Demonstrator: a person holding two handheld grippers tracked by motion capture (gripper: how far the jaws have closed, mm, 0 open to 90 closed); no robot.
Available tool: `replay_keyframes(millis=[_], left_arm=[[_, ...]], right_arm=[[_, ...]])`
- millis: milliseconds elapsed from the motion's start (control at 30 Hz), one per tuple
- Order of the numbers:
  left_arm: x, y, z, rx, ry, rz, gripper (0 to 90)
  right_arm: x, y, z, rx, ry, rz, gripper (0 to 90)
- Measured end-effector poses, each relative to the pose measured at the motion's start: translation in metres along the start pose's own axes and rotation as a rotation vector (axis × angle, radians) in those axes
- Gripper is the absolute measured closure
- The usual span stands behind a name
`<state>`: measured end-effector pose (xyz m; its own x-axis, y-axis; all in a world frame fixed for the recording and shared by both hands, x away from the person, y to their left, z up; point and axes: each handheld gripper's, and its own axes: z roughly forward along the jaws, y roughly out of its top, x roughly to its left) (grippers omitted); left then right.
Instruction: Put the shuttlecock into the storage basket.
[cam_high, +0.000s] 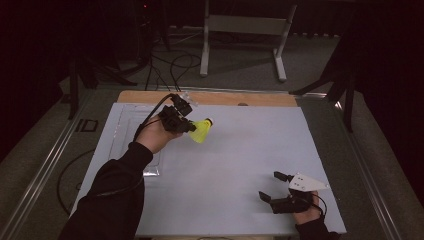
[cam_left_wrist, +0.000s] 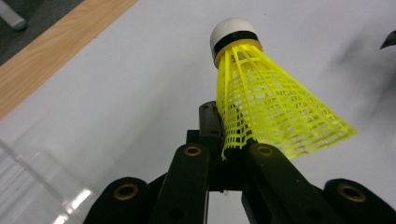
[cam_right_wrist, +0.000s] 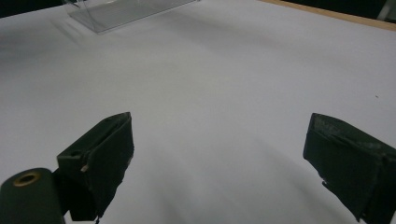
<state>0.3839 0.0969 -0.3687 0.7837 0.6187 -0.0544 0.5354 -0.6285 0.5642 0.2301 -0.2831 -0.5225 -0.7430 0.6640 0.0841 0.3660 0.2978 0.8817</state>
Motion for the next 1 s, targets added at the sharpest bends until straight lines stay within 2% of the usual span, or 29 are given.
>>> replay_keyframes(millis=[200, 500, 900, 967, 1000], left_arm=[[0.010, -0.009, -0.012, -0.016, 0.029, -0.023, 90.0], [0.031, -0.032, -0.030, -0.018, 0.074, -0.080, 90.0], [0.051, -0.057, -0.054, -0.032, 0.122, -0.148, 90.0], [0.053, -0.061, -0.057, -0.033, 0.141, -0.158, 90.0], [0.055, -0.063, -0.058, -0.033, 0.136, -0.163, 90.0]], right_arm=[[0.000, -0.001, 0.000, 0.000, 0.008, 0.007, 8.9], [0.000, 0.000, 0.001, 0.006, 0.008, 0.003, 8.9], [0.000, 0.000, 0.002, 0.007, 0.010, 0.006, 8.9], [0.000, 0.000, 0.002, 0.007, 0.009, 0.006, 8.9], [0.000, 0.000, 0.002, 0.006, 0.009, 0.007, 8.9]])
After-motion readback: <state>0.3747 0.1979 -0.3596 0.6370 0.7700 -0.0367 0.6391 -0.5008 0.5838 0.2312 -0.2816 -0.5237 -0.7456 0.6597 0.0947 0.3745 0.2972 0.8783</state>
